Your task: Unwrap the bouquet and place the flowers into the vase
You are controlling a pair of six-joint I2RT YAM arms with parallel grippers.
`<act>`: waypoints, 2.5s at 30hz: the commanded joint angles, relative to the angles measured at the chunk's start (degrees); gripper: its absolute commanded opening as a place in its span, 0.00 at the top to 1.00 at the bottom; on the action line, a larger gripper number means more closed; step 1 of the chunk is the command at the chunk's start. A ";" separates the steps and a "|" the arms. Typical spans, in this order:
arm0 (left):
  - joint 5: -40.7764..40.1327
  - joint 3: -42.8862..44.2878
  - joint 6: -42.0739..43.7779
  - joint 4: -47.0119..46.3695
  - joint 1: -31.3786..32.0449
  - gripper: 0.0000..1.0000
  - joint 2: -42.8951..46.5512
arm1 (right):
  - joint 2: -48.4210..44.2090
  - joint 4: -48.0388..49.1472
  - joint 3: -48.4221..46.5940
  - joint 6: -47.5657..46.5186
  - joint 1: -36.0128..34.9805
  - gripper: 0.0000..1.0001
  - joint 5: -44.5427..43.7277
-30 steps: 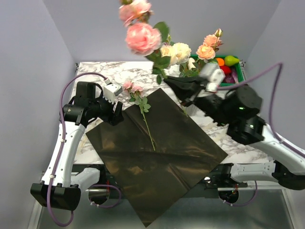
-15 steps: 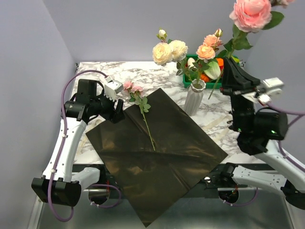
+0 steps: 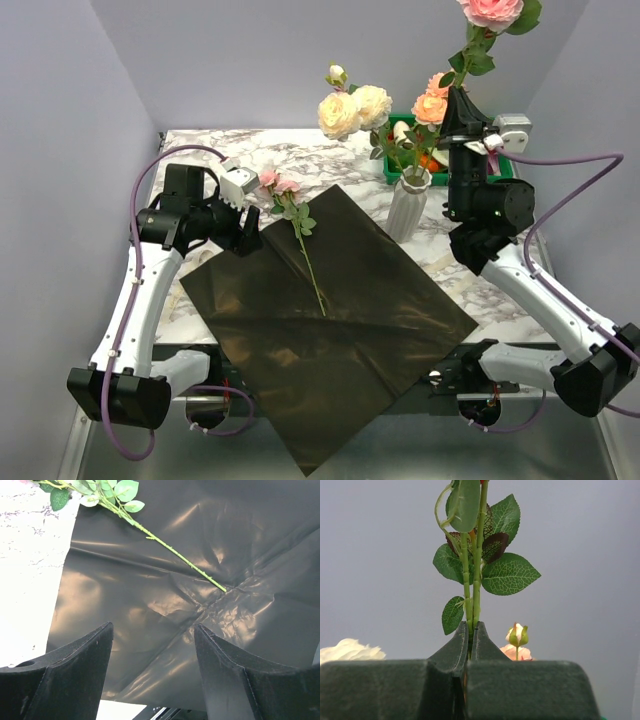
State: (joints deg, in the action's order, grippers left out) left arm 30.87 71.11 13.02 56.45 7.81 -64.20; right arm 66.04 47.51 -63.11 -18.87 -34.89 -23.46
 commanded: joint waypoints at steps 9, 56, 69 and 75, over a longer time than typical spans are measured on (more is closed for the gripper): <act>-0.02 2.27 0.69 0.68 -0.43 0.25 1.10 | 7.95 12.43 2.73 3.40 4.84 0.99 0.09; -0.11 2.80 -0.27 1.21 -0.43 0.25 2.50 | 6.70 -27.89 17.07 17.37 -22.85 0.14 1.29; -0.55 2.89 -0.54 1.12 -0.43 0.25 3.30 | 39.85 -51.28 -10.36 26.78 -22.24 0.16 9.48; -0.11 2.98 -0.89 0.86 -0.52 0.25 3.12 | 46.10 -51.99 -14.23 28.10 -20.48 0.18 11.86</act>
State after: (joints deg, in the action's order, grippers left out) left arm 30.46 72.64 12.80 57.08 7.81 -61.91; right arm 108.75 -0.78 -74.37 6.92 -56.66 -14.66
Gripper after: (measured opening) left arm 0.749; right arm 0.830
